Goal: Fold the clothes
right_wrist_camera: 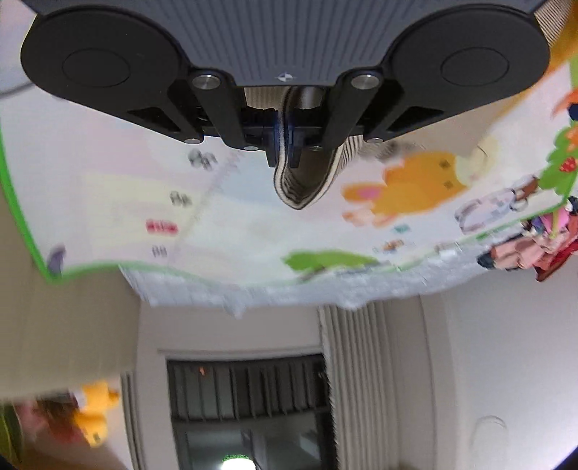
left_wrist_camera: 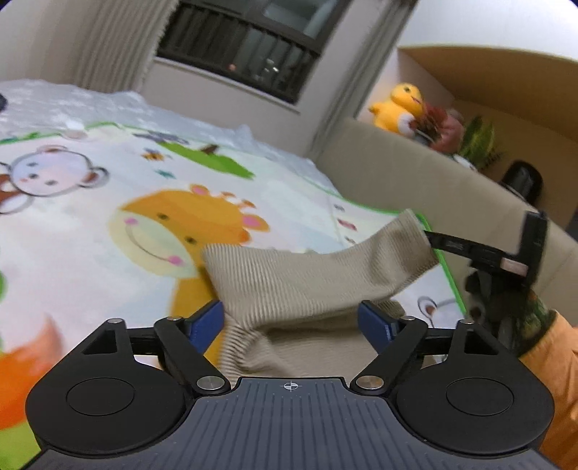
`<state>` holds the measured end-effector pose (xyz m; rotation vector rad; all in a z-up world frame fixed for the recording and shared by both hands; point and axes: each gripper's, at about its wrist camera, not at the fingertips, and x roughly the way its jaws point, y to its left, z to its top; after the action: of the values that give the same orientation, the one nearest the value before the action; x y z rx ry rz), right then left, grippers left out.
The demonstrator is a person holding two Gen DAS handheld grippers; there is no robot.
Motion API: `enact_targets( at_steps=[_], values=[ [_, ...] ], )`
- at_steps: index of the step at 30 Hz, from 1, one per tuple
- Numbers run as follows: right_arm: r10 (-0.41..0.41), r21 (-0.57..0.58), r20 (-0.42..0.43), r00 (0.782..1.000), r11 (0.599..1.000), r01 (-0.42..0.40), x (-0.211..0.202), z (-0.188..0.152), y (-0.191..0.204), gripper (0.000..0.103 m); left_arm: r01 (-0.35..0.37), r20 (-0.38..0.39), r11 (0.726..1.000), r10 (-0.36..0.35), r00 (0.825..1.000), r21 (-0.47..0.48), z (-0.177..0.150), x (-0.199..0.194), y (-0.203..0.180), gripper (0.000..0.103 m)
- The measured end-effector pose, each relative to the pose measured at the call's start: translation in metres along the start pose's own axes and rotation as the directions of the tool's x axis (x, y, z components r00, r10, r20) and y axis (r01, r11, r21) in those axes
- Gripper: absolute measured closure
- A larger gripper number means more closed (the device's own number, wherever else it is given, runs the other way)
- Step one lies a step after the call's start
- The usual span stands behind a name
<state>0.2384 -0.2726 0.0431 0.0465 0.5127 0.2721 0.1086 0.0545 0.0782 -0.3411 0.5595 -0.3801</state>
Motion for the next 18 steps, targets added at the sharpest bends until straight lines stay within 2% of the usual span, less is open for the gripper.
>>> enact_targets(
  at_steps=[4,6,7,8,11,13,15,18],
  values=[
    [-0.020,0.051,-0.088,0.996,0.998,0.025,0.017,-0.036,-0.026,0.096,0.021,-0.033,0.999,-0.020,0.999,0.038,-0.005,0.023,-0.021,0.008],
    [-0.046,0.052,-0.086,0.995,0.997,0.051,0.023,-0.050,-0.036,0.081,0.026,-0.032,0.998,-0.024,0.999,0.060,-0.005,0.034,-0.031,0.008],
    [-0.059,0.068,-0.077,0.995,0.996,0.064,0.023,-0.053,-0.042,0.068,0.024,-0.027,0.997,-0.022,0.999,0.069,-0.005,0.040,-0.035,0.008],
    [-0.072,0.088,-0.066,0.995,0.993,0.077,0.021,-0.053,-0.047,0.066,0.021,-0.019,0.997,-0.020,1.000,0.077,-0.005,0.045,-0.039,0.007],
    [-0.153,0.051,-0.034,0.988,0.987,0.155,0.009,-0.049,-0.045,0.066,-0.020,0.036,0.993,0.015,0.999,0.118,-0.009,0.065,-0.048,0.005],
    [-0.197,0.027,0.014,0.980,0.980,0.196,-0.007,-0.045,-0.042,0.066,-0.050,0.042,0.989,0.044,0.998,0.139,-0.015,0.083,-0.047,0.005],
    [-0.145,0.081,0.044,0.988,0.987,0.141,-0.023,-0.038,-0.044,0.065,-0.072,0.028,0.987,0.069,0.997,0.142,-0.024,0.098,-0.042,0.005],
    [-0.048,0.152,0.058,0.997,0.988,0.038,-0.030,-0.030,-0.042,0.055,-0.109,0.003,0.985,0.110,0.994,0.135,-0.041,0.114,-0.031,0.004]
  ],
)
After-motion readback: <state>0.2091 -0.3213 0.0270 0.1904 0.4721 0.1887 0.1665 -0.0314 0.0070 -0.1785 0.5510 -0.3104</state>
